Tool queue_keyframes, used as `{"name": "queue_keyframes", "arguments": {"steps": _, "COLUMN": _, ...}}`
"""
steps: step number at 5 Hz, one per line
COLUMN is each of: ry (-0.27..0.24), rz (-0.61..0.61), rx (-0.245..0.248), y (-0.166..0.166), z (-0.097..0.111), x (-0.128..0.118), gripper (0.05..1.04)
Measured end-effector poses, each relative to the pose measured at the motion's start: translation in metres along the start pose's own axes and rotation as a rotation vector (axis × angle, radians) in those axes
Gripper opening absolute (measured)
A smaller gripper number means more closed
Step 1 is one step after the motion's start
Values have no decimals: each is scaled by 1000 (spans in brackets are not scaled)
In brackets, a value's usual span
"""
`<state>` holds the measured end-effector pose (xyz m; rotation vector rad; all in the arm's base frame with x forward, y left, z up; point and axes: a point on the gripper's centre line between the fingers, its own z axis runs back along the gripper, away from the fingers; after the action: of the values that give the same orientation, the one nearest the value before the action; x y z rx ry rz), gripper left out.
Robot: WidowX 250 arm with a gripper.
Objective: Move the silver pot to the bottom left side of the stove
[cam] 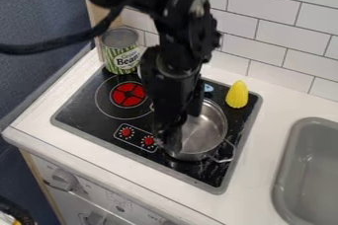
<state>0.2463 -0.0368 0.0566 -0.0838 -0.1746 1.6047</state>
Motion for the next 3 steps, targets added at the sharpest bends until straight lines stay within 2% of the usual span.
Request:
{"name": "queue_keyframes", "arguments": {"steps": 1, "ry": 0, "rz": -13, "rx": 41, "y": 7, "z": -19, "x": -2, "gripper": 1001}}
{"name": "queue_keyframes", "arguments": {"steps": 2, "ry": 73, "rz": -53, "rx": 52, "y": 7, "z": -40, "x": -7, "gripper": 1001}}
{"name": "queue_keyframes", "arguments": {"steps": 3, "ry": 61, "rz": -56, "rx": 67, "y": 8, "z": -54, "x": -6, "gripper": 1001}}
